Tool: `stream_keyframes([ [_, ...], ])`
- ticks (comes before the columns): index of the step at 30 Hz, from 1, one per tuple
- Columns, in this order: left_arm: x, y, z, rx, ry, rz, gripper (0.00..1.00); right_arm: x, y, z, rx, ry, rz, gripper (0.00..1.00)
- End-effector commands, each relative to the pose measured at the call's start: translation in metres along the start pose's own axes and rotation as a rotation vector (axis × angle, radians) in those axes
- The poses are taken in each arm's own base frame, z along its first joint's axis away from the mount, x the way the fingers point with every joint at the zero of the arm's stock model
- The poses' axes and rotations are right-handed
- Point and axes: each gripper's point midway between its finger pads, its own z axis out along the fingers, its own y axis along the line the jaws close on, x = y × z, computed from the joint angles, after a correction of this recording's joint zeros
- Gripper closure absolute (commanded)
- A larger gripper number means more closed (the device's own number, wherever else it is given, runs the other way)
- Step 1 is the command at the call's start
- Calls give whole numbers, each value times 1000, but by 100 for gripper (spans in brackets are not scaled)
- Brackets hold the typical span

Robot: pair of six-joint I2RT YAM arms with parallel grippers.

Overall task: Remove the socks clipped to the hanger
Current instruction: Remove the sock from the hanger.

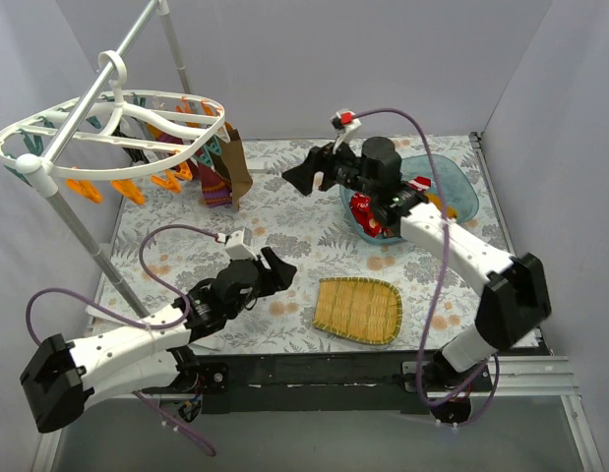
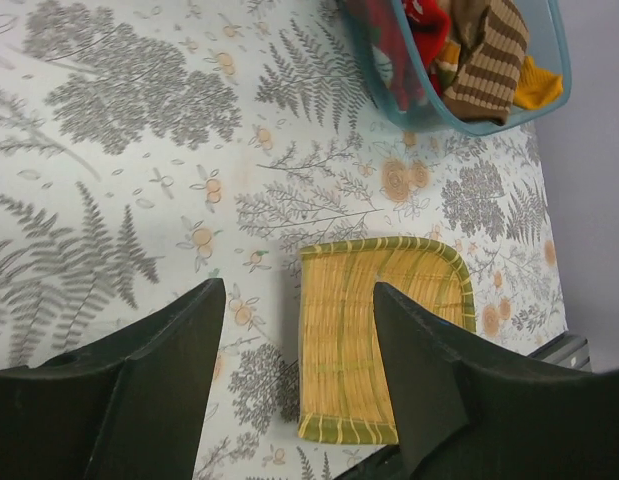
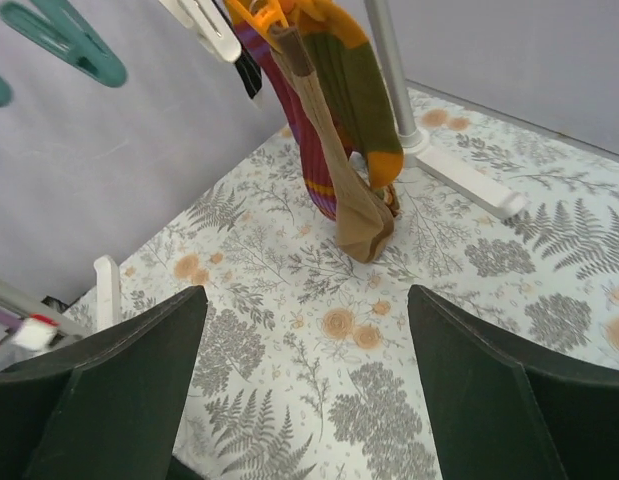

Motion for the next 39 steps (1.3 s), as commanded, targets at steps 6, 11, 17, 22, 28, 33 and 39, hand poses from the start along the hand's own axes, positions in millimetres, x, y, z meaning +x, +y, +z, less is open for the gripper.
stream_keyframes([
  [6, -4, 59, -42, -264, -5, -74, 40, 16, -1, 107, -244, 5, -130, 12],
  [11, -11, 57, -53, -268, -4, -71, 40, 34, -16, 152, -253, 22, -131, 11],
  [17, -18, 58, -65, -280, -7, -77, 39, 57, -27, 184, -270, 42, -129, 10],
  [22, -28, 54, -75, -260, -22, -76, 38, 79, -24, 200, -286, 53, -132, 10],
  [28, -41, 44, -85, -231, -44, -82, 37, 94, -22, 216, -302, 46, -110, 10],
  [33, -48, 43, -87, -237, -59, -77, 38, 101, -17, 223, -318, 40, -75, 24],
  [39, -51, 40, -89, -219, -72, -80, 38, 88, -4, 208, -324, 24, -78, 78],
])
